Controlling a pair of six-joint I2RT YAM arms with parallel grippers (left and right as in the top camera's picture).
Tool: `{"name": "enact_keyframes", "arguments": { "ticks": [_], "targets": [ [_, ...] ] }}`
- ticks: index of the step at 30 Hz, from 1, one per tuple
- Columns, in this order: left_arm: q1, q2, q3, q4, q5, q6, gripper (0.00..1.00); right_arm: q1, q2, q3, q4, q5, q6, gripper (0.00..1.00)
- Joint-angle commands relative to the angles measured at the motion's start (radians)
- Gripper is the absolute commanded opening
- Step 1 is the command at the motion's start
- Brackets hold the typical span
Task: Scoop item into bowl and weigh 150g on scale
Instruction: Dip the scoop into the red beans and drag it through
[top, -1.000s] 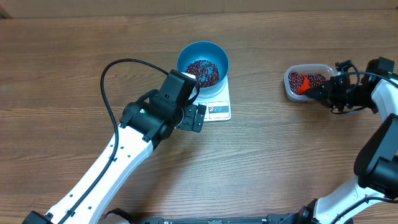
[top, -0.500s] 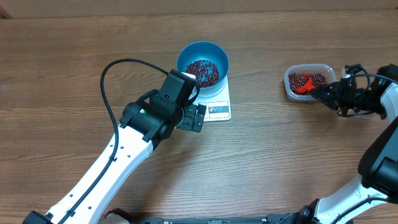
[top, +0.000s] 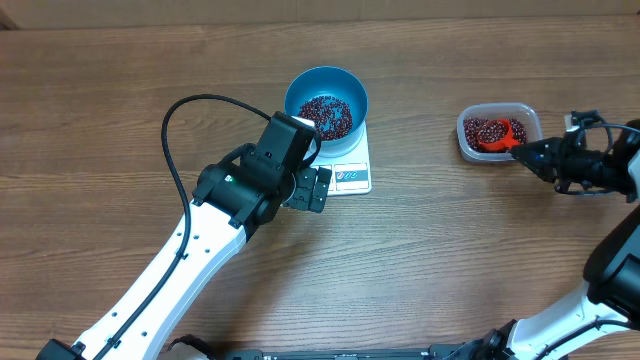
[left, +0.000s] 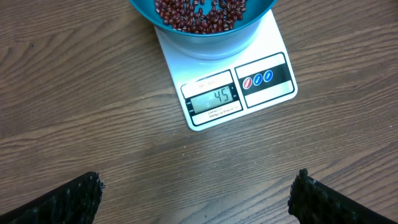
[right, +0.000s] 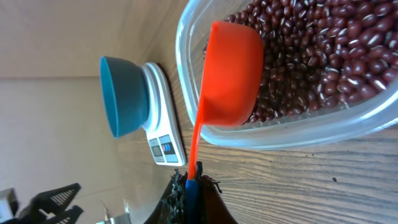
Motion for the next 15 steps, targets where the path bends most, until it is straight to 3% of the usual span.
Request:
{"name": "enact_keyframes", "arguments": {
  "ticks": [1,15],
  "targets": [
    [0.0,-0.007,-0.007,0.002,0.002,0.015,1.0,-0.025,0.003,-0.003,-0.011,-0.089,-0.062,0.04],
    [0.0,-0.007,-0.007,0.002,0.002,0.015,1.0,-0.044,0.003,-0.003,-0.062,-0.178,-0.13,0.04]
  ]
}}
